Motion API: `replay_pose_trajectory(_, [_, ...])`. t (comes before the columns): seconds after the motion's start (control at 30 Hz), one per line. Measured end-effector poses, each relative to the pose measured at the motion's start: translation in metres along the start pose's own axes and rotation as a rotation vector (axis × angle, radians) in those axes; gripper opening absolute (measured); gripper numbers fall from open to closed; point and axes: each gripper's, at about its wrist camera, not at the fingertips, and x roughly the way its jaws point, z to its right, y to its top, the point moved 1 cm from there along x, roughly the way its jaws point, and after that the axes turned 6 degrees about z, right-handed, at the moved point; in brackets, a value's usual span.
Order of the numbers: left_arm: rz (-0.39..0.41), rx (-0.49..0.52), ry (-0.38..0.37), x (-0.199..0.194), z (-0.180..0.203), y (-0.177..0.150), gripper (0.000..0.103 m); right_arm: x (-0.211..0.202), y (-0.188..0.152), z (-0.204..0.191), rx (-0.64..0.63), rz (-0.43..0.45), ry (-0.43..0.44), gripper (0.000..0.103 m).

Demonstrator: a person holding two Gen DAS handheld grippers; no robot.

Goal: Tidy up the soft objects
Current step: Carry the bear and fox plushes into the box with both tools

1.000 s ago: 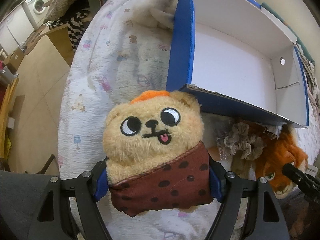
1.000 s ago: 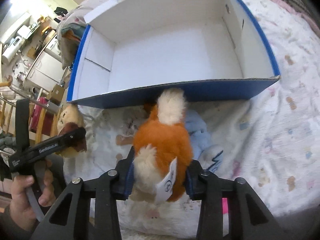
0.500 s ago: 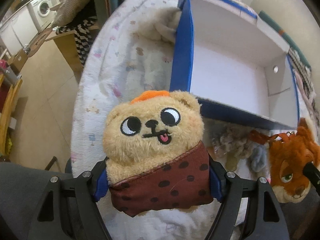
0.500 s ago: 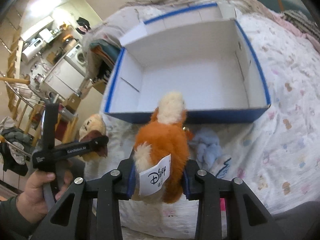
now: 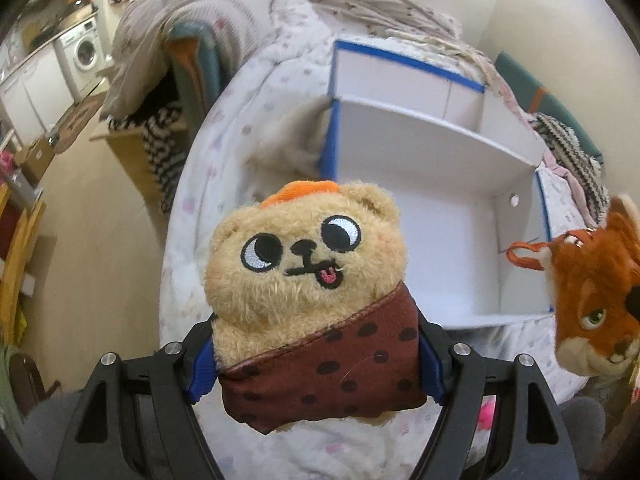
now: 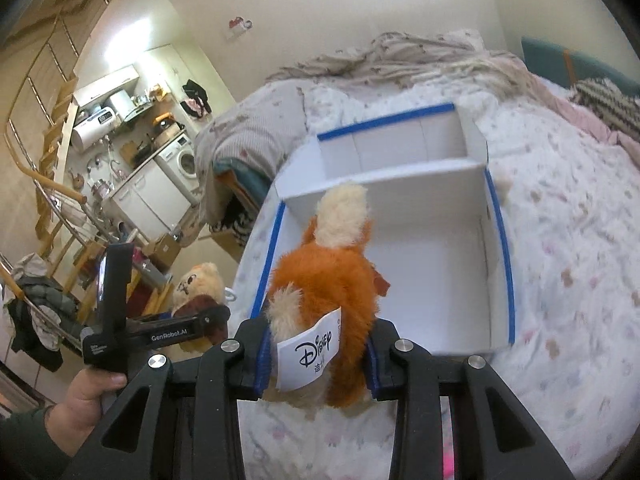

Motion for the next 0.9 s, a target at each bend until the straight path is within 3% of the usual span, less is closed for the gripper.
replay_pose_trajectory(0.33, [-0.011, 0.069, -0.008, 0.034, 0.04, 0.03, 0.076, 0.045, 0.026, 0.032, 0.056, -0.008, -0.005, 0.038])
replay_pose_trajectory(0.9, [-0.062, 0.149, 0.031, 0.115, 0.073, 0.046, 0.076, 0.121, 0.026, 0.077, 0.102, -0.078, -0.036, 0.038])
